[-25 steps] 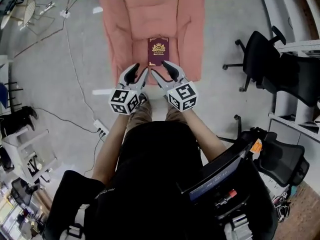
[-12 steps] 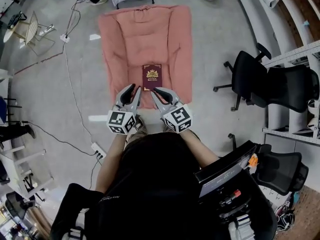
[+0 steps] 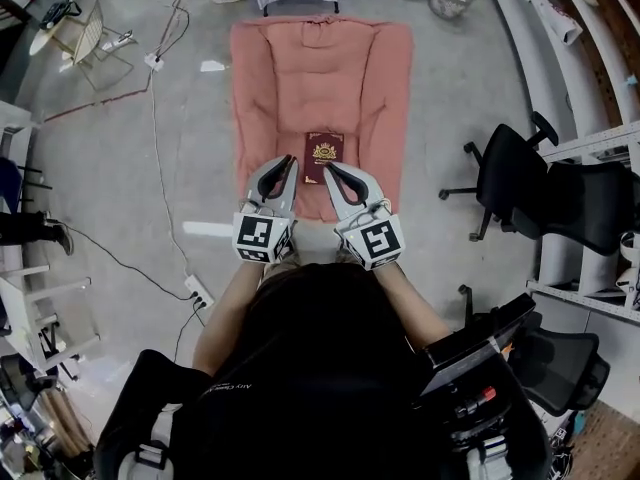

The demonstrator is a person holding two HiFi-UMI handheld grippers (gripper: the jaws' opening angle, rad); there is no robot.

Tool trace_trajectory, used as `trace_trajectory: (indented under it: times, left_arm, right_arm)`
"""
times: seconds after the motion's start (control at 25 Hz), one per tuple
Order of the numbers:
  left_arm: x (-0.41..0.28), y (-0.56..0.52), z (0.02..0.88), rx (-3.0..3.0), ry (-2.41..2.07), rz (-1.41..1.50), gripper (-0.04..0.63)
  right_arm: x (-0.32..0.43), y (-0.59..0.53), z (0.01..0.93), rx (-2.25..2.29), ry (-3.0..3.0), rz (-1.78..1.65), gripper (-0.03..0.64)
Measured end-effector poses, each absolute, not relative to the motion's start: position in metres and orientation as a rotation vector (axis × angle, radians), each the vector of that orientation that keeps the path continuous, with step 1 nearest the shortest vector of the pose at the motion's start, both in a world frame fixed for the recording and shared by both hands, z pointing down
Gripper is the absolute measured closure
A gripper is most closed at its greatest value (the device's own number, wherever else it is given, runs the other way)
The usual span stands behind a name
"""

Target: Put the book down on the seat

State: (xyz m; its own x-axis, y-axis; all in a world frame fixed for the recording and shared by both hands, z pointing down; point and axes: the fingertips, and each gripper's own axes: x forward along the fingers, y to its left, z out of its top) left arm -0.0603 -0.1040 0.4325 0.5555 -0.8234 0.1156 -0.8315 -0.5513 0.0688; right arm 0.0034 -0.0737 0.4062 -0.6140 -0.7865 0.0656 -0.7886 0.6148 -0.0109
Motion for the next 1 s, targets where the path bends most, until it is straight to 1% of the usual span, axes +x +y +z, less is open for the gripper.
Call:
trace_trajectory:
  times: [0.16, 0.52, 0.76, 1.0]
  left_arm:
    - [-0.063, -0.102, 0.420, 2.749, -1.457, 0.113, 0.578]
    - [-0.058, -0.111, 0.409, 2.818, -1.460, 0.015, 0.581]
    - [-0.045, -0.115, 0.415, 2.822, -1.440, 0.013, 0.584]
    - [-0.059, -0.119, 0.415, 2.810, -1.421, 0.039, 0.588]
  right_arm:
    - [-0.007, -0.078, 0.393, 1.347, -2.779, 0.014, 0.604]
    - [-0.012, -0.087, 0.397, 1.366, -2.762, 0.004, 0.604]
    - [0.001, -0.092, 0.407, 1.385, -2.747, 0.029, 0.604]
    - [-0.015, -0.099, 0.408, 1.382, -2.737, 0.021, 0.604]
